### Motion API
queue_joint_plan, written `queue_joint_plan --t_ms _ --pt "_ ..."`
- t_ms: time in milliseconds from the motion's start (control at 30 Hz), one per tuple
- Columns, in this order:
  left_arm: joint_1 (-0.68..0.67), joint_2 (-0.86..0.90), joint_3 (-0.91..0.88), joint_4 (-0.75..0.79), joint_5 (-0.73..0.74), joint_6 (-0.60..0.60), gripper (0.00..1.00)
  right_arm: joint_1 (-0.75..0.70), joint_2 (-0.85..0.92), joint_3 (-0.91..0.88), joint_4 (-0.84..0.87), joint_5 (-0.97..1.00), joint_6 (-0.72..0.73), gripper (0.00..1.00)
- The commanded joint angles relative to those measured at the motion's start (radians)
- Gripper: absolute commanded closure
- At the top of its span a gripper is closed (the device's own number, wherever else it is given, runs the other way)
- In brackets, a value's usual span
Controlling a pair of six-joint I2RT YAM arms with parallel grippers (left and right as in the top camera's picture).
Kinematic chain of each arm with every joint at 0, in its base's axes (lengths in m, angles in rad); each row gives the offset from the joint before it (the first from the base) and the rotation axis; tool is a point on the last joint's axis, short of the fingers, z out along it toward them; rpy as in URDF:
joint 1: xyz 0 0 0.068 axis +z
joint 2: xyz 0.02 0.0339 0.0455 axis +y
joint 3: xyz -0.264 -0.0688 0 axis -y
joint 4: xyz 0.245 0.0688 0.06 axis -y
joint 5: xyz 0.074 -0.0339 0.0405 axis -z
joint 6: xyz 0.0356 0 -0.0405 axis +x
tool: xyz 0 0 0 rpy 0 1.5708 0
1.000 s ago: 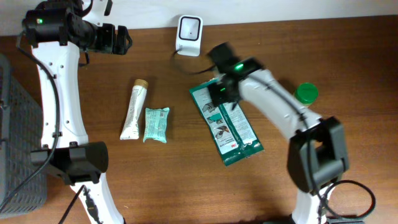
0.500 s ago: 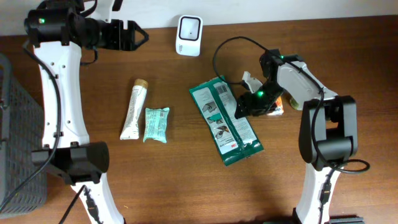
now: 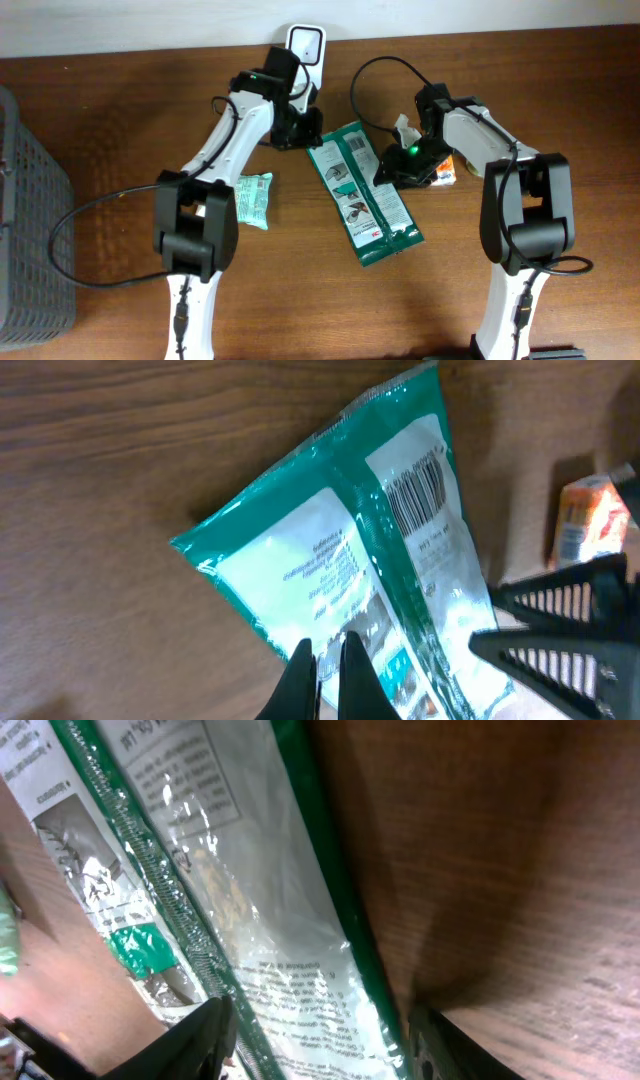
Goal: Scan the item barcode
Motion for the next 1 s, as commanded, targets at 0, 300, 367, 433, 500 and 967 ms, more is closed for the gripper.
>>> queue_joint_plan --t_ms 0,300,367,433,500,967 --pt "-0.003 0.065 -0.026 0.010 -0.008 -0.037 1.00 0.005 0.013 -0.043 -0.014 0.022 0.032 0.46" --pt "-0.005 0.180 -0.029 0.019 0.040 -0.051 1.00 0.030 0.013 -0.192 0.133 -0.184 0.047 0.45" --pt "-0.005 0.180 -0.029 0.020 0.040 -0.052 1.00 0.060 0.012 -0.190 0.147 -0.185 0.056 0.45" --pt "-0.006 0.180 -0.029 0.019 0.041 -0.052 1.00 0.064 0.012 -0.182 0.155 -0.232 0.056 0.49" --pt "-0.007 0.180 -0.029 0.019 0.041 -0.052 1.00 0.080 0.012 -0.182 0.253 -0.334 0.132 0.58" --pt "-0.026 0.180 -0.029 -0.027 0.040 -0.051 1.00 0.126 -0.006 -0.068 0.519 -0.221 0.372 0.70"
